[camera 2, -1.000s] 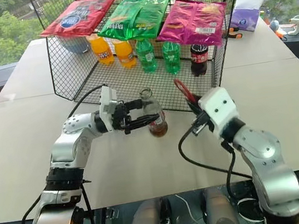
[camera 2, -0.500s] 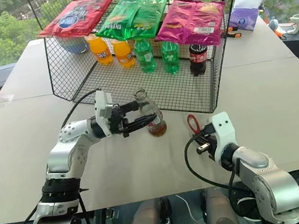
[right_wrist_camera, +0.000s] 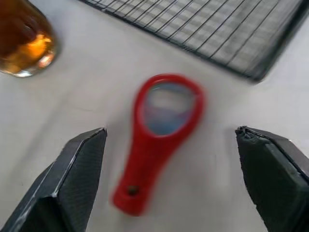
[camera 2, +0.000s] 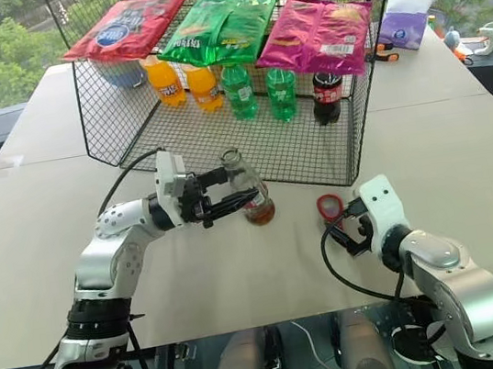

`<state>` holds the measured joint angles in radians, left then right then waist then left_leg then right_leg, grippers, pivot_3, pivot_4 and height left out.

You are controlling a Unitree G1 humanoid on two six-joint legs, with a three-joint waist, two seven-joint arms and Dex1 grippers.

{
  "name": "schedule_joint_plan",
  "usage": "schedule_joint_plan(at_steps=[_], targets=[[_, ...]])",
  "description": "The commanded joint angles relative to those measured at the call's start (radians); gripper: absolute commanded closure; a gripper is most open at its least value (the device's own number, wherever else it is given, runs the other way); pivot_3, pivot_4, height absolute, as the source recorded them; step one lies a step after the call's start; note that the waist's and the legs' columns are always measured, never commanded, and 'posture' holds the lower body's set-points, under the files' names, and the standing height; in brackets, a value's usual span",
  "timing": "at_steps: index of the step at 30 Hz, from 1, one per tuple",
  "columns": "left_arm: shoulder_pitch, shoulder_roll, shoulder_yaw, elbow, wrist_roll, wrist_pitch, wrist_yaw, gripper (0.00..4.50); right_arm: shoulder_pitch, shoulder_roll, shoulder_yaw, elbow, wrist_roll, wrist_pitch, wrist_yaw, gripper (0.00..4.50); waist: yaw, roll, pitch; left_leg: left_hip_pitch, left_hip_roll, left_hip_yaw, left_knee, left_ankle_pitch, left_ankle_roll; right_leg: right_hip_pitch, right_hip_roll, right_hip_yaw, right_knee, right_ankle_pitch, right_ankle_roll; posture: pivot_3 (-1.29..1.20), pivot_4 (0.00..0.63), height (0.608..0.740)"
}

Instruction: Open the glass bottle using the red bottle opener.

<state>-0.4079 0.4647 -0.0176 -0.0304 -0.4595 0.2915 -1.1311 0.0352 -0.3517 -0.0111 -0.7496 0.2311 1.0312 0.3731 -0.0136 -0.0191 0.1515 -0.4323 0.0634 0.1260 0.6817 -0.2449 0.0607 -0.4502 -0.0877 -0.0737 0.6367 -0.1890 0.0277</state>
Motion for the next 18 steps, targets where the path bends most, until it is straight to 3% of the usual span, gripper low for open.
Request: schedule_joint_plan(at_steps=[1, 2, 6, 7, 18], targets=[[0.001, 0.013, -0.011, -0.045, -0.027, 0.028, -0.011, 2.12, 0.0, -0.056, 0.027, -0.063, -0.025, -0.107, 0.012, 0.06, 0.0, 0.0, 0.0, 0.0, 0.0, 0.0, 0.0, 0.0, 0.0, 0.0, 0.0, 0.0, 0.0, 0.0, 0.0, 0.0, 0.15, 0.728], [0.001, 0.015, -0.011, -0.048, -0.03, 0.033, -0.011, 2.12, 0.002, -0.071, 0.036, -0.066, -0.031, -0.13, 0.014, 0.06, 0.0, 0.0, 0.0, 0.0, 0.0, 0.0, -0.001, 0.0, 0.0, 0.0, 0.0, 0.0, 0.0, 0.0, 0.0, 0.0, 0.15, 0.728], [0.002, 0.025, -0.009, -0.057, -0.041, 0.051, -0.013, 0.25, 0.01, -0.094, 0.06, -0.069, -0.038, -0.201, 0.02, 0.0, 0.002, 0.0, 0.0, -0.001, 0.0, -0.001, -0.002, 0.002, 0.004, 0.0, 0.0, -0.001, -0.002, 0.0, 0.0, 0.0, 0.15, 0.728], [0.002, 0.028, -0.009, -0.06, -0.043, 0.056, -0.016, 0.02, 0.011, -0.095, 0.062, -0.069, -0.036, -0.214, 0.02, 0.0, 0.002, 0.0, 0.001, -0.001, 0.0, -0.001, -0.002, 0.002, 0.004, 0.0, 0.0, -0.001, -0.003, 0.0, 0.0, 0.0, 0.15, 0.728], [0.074, 0.091, 0.062, -0.126, -0.127, 0.086, -0.041, 0.02, 0.012, -0.126, 0.013, -0.051, -0.015, -0.311, 0.041, 0.0, 0.001, 0.001, 0.001, -0.001, 0.0, -0.002, -0.002, 0.002, 0.004, 0.001, 0.0, -0.002, -0.004, 0.0, 0.0, 0.0, 0.15, 0.728]])
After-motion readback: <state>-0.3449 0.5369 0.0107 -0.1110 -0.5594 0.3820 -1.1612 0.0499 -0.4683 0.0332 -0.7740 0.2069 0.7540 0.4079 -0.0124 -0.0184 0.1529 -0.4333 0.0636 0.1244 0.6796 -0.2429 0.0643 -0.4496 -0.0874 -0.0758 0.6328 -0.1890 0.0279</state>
